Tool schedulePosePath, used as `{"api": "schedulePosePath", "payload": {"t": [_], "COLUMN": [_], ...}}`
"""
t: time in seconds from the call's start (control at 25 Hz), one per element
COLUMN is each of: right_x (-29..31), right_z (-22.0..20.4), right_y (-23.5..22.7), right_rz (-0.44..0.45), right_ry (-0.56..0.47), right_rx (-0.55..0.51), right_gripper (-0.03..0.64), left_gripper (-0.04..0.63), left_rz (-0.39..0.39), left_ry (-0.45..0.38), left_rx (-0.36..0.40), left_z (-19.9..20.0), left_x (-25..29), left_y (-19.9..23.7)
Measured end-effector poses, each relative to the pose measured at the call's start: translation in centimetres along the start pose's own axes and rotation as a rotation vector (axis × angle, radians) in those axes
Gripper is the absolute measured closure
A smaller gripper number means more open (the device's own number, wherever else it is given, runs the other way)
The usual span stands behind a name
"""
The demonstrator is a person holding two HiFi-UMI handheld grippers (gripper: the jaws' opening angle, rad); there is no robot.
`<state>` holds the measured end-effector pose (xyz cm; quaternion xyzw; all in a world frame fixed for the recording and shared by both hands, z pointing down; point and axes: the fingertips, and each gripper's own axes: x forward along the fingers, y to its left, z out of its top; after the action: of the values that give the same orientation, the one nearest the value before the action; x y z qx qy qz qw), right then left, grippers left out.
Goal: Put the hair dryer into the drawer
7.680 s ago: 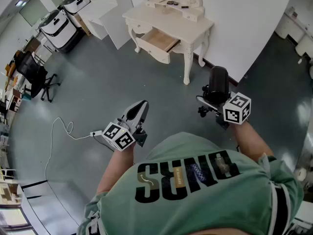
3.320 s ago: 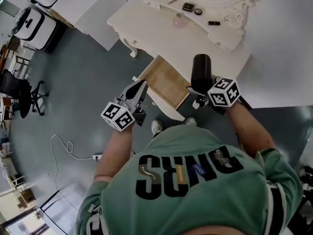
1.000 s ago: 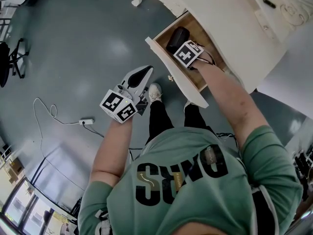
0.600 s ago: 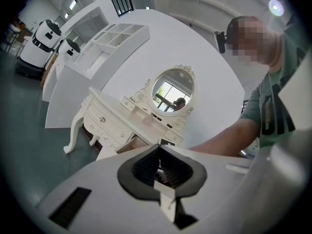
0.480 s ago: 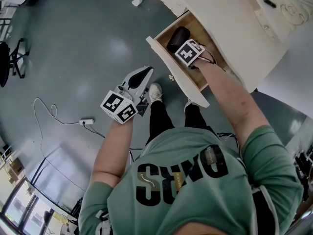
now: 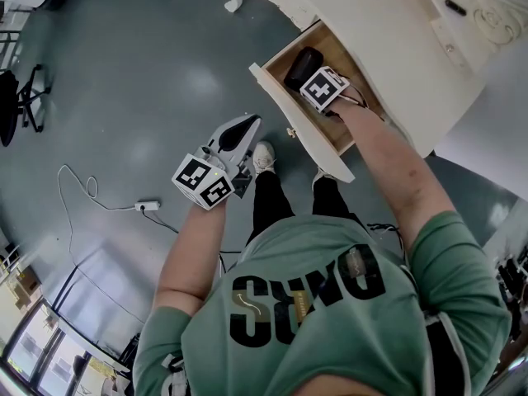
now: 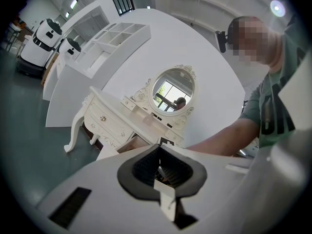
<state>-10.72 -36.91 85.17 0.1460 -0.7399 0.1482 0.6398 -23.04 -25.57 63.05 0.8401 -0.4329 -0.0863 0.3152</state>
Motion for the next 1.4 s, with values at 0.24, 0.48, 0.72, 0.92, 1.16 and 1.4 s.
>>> {"api": "schedulePosePath", "payload": {"t": [0.24,0.48,0.72,0.92,1.16,1.4], "right_x": [-0.8,-1.7,-4.6,-9.1,-15.8,-24.0], "right_z": [-0.9,-1.0,0.0,-0.3,0.0,0.6], "right_y": [0.0,0.6,2.8,3.2,4.0,3.7], "right_rz": [-0.002,0.012,0.123,0.135,0.187,0.195], "right_ry": [0.03,0.007,-0.109,-0.18,-0.322,-0.553], "right_rx": [-0.001,0.0,0.074,0.071,0.122,0.206], "right_gripper": [0.324,0.316,0.316,0.316,0.327,0.381], "left_gripper": [0.583,0.583,0.583,0.583,0.583,0.583], "left_rz": [-0.002,-0.011,-0.016,-0.031,-0.078,-0.136], "left_ry": [0.006,0.017,0.024,0.029,0.014,-0.014], "left_rx": [-0.001,0.003,0.012,0.014,0.064,0.105], "left_z": [0.2,0.8,1.7,3.2,6.8,11.3], "left_x": [-0.1,0.1,-0.1,-0.5,-1.1,-1.5], "left_y": [-0.2,-1.0,-1.8,-3.1,-4.8,-6.4]}}
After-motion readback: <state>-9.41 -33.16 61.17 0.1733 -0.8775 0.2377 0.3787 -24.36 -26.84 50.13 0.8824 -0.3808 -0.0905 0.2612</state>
